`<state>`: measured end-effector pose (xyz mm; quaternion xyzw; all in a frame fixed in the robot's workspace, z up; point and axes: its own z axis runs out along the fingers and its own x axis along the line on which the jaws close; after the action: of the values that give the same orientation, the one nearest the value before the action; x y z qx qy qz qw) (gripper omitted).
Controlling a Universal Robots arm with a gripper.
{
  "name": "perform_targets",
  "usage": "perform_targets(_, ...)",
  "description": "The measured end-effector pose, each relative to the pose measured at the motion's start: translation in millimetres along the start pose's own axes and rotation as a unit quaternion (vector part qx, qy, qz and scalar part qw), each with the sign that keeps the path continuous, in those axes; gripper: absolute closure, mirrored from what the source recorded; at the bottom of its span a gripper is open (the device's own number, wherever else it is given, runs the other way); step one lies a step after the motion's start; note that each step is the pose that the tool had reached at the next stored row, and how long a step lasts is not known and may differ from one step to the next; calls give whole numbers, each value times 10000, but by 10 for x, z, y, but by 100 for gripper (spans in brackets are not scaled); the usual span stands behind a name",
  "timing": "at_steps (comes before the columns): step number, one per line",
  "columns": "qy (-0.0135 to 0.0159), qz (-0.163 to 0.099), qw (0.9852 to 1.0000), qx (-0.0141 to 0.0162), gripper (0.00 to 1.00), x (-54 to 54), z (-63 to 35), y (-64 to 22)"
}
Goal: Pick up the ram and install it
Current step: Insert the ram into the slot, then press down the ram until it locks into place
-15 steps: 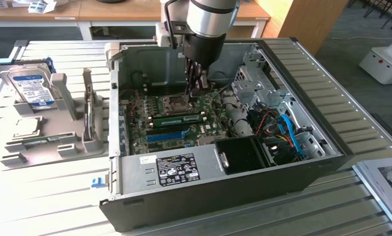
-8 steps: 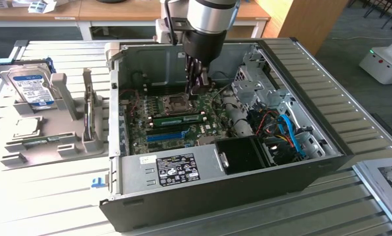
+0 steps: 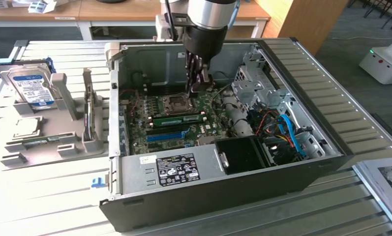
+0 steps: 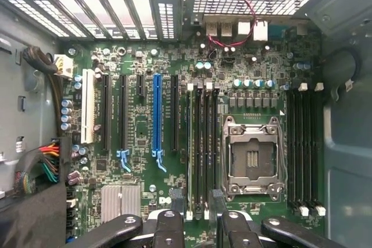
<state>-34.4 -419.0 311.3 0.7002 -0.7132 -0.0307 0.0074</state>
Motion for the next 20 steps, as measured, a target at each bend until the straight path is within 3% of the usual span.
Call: perform_targets(20,1,-13,10000,0,69,-4,-114,6)
